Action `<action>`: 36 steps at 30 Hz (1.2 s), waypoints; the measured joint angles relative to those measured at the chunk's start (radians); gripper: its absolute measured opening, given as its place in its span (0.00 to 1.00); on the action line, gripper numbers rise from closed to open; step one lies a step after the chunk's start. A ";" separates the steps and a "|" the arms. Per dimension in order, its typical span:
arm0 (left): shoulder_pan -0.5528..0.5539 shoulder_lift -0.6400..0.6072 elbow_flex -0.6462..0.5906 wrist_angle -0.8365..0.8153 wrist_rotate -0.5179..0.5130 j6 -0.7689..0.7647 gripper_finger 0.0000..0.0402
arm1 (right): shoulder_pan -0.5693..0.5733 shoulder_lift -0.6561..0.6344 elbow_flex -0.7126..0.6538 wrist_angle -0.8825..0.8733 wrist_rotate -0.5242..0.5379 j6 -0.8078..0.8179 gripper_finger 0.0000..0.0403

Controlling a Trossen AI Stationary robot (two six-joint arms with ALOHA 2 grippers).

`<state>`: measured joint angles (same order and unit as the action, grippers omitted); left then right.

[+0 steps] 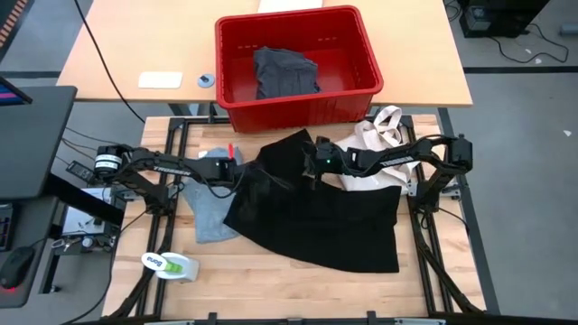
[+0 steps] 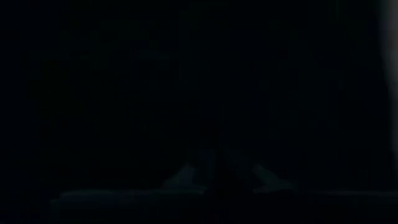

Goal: Fold Laundry from Bin
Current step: Fold the black shirt

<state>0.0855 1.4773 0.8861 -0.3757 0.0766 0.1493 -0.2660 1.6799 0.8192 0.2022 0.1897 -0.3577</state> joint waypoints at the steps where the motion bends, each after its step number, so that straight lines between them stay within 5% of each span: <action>1: 0.008 0.000 0.000 0.003 -0.065 0.021 0.06 | 0.004 -0.003 0.000 -0.003 0.000 -0.003 0.03; 7: 0.054 0.000 0.001 0.179 -0.109 0.113 0.03 | 0.016 -0.076 0.000 -0.091 0.104 0.020 0.03; 14: 0.077 -0.025 0.024 0.193 -0.369 0.248 0.03 | 0.057 -0.137 0.000 -0.239 -0.273 0.109 0.03; 18: 0.140 0.011 0.024 0.200 -0.199 0.315 0.04 | 0.088 -0.088 -0.001 -0.280 -0.340 0.151 0.03; 22: 0.227 0.091 0.022 0.270 -0.103 0.314 0.04 | 0.137 -0.041 -0.001 -0.265 -0.302 0.174 0.03; 26: 0.286 0.147 0.021 0.413 -0.016 0.319 0.04 | 0.167 -0.028 -0.001 -0.268 -0.118 0.224 0.03; 30: 0.308 0.162 0.022 0.603 0.005 0.331 0.04 | 0.179 -0.038 -0.001 -0.305 -0.126 0.262 0.03; 36: 0.350 0.158 0.022 0.825 -0.216 0.310 0.04 | 0.213 -0.029 -0.013 -0.339 -0.143 0.324 0.03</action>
<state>0.4354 1.6352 0.9079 0.4493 -0.1391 0.4597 -0.0528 1.6505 0.8061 -0.1368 0.0463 -0.0342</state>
